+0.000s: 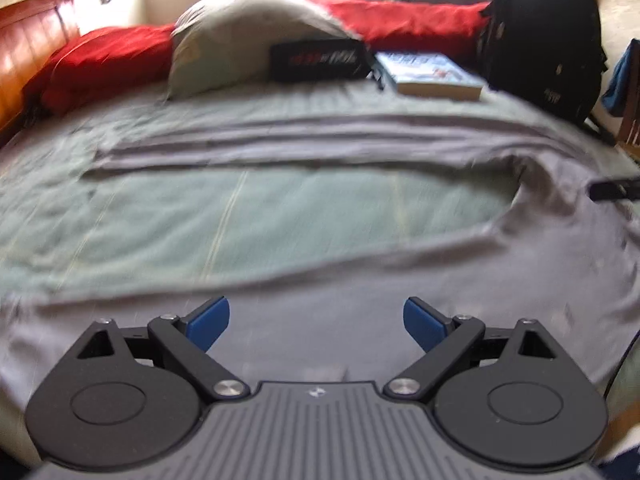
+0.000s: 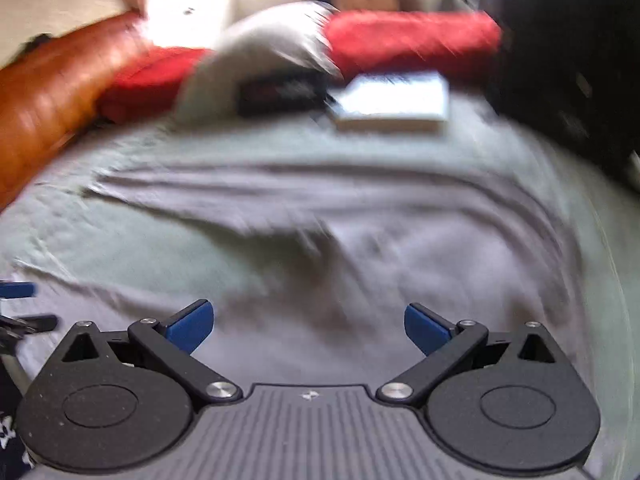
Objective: Fold clothes
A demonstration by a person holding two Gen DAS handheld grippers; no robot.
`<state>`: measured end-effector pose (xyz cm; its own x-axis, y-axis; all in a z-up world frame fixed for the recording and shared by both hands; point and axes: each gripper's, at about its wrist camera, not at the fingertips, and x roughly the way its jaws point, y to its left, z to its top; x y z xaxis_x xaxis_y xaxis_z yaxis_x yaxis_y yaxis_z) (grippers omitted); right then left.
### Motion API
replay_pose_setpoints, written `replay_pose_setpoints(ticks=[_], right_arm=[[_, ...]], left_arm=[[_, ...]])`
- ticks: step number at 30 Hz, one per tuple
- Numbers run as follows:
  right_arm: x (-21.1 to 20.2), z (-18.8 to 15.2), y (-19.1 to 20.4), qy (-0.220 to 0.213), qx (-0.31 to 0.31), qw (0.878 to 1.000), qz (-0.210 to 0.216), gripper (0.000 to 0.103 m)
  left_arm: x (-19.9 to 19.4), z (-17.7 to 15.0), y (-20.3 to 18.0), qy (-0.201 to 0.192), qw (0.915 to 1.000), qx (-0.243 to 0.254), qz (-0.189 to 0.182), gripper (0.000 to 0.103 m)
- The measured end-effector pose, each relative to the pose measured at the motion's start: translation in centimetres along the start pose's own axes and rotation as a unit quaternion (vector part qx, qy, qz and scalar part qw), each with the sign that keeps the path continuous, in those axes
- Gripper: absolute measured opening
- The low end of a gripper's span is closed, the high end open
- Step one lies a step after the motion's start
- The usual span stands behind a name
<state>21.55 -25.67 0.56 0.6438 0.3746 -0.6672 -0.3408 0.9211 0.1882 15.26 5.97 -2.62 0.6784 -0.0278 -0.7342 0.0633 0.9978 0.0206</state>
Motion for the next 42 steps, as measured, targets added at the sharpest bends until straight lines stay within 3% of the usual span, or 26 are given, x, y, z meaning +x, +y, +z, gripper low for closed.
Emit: replay_pose_setpoints(ticks=[3,6,12,17,20,23,26,28,32,34,39,42], right_arm=[[2.1,2.7,1.6,-0.012,-0.043,0.999,0.03,0.103],[5.5,3.9,2.2,0.01,-0.055,0.997,0.052,0.103],[10.9,2.2,0.4,0.096,0.002,0.992,0.084,0.103],[8.6,2.8,0.1,0.116,0.02,0.984,0.133,0.103],[7.7,4.5,0.7,0.082,-0.01,0.989,0.119,0.103],[9.4,5.5,1.0,0.087,-0.019,0.989,0.116,0.103],[12.2,4.8,1.1,0.149,-0.009,0.981,0.125,0.103],[12.5,3.9,1.3,0.162,-0.018,0.978,0.132,0.103],[11.7,5.9,1.2,0.159,-0.032,0.975,0.151,0.103],[11.9,7.7,1.1,0.135,-0.039,0.98,0.14,0.103],[14.5,12.1,-0.3,0.105,-0.052,0.988,0.098,0.09],[16.0,13.6,-1.1,0.092,-0.059,0.993,0.044,0.09]], left_arm=[[1.9,0.6,-0.6,0.003,0.9998,-0.01,-0.019,0.094],[3.3,-0.1,-0.8,0.018,0.9993,-0.027,-0.018,0.094],[3.8,-1.7,-0.5,0.022,0.9986,-0.045,-0.018,0.094],[3.4,-1.1,-0.7,0.023,0.9989,-0.035,-0.019,0.094],[3.1,0.2,-0.8,0.001,0.9991,-0.031,-0.029,0.094],[3.4,1.2,-0.7,-0.012,0.9985,-0.034,-0.041,0.094],[4.4,0.9,-0.5,0.001,0.999,-0.035,-0.028,0.094],[5.2,-0.1,0.1,0.024,0.998,-0.048,-0.032,0.094],[5.0,-0.6,0.3,0.019,0.9981,-0.046,-0.036,0.094],[4.8,0.1,0.3,0.017,0.9981,-0.048,-0.035,0.094],[4.0,1.8,-0.1,-0.002,0.9987,-0.02,-0.046,0.094],[4.2,2.8,0.1,-0.003,0.9991,-0.003,-0.043,0.094]])
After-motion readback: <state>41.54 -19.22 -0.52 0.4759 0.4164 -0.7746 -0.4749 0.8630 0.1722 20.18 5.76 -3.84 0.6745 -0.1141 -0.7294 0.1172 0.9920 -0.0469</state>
